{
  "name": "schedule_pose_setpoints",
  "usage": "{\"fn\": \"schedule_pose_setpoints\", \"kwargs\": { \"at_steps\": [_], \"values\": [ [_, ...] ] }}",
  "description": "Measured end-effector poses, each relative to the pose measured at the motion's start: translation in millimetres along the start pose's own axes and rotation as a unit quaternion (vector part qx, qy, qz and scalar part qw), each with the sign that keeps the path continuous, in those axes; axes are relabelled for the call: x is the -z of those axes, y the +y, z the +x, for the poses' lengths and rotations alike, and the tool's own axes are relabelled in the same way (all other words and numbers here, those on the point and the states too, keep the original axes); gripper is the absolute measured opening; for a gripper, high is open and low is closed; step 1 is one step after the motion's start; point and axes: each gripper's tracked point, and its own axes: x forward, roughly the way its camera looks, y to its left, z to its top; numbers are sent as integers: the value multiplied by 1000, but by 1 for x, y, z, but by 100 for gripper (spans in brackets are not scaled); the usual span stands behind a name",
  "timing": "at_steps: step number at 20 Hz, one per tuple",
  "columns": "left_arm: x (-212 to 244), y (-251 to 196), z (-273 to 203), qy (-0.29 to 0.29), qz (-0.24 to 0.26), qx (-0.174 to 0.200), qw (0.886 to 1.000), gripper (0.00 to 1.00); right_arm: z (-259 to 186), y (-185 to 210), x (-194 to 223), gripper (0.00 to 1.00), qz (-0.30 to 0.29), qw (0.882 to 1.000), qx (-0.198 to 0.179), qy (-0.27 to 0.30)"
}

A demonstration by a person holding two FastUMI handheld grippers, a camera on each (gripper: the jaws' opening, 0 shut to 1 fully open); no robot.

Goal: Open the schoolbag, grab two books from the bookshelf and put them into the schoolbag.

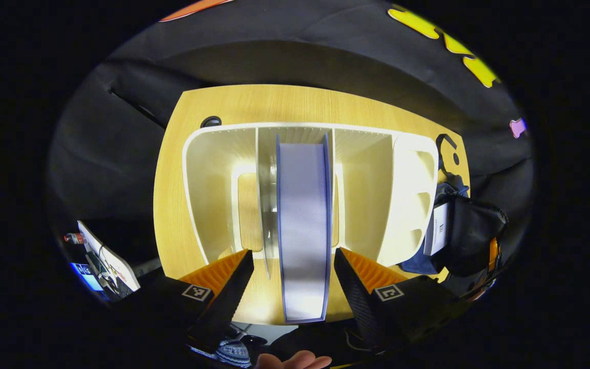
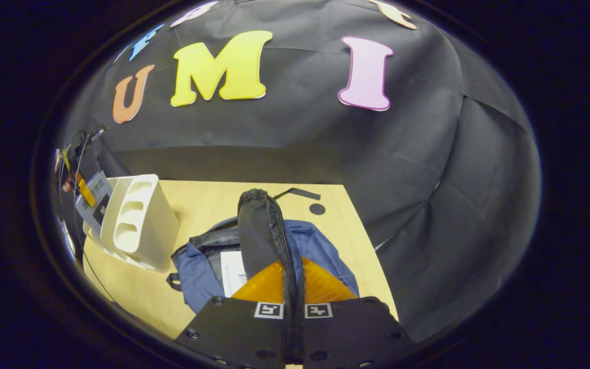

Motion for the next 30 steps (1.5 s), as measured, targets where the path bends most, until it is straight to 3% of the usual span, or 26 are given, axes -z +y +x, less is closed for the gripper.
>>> {"fn": "schedule_pose_setpoints", "kwargs": {
  "at_steps": [6,12,15,19,25,30],
  "values": [
    [1,3,12,9,16,-32,999,89,4,1,2,0,-7,1000,-2,0],
    [8,6,22,25,-1,-49,998,66,5,-5,7,0,-1,1000,-4,-1],
    [9,5,23,29,-8,-50,998,48,5,-7,8,0,2,1000,-7,-2],
    [17,6,6,17,-26,-49,998,46,7,-9,9,0,3,1000,-13,-2],
    [61,17,-78,-38,-14,-26,999,46,7,-6,9,2,12,1000,-23,0],
    [81,6,-146,-115,-56,49,991,43,7,-5,9,0,25,999,-26,1]
  ]
}}
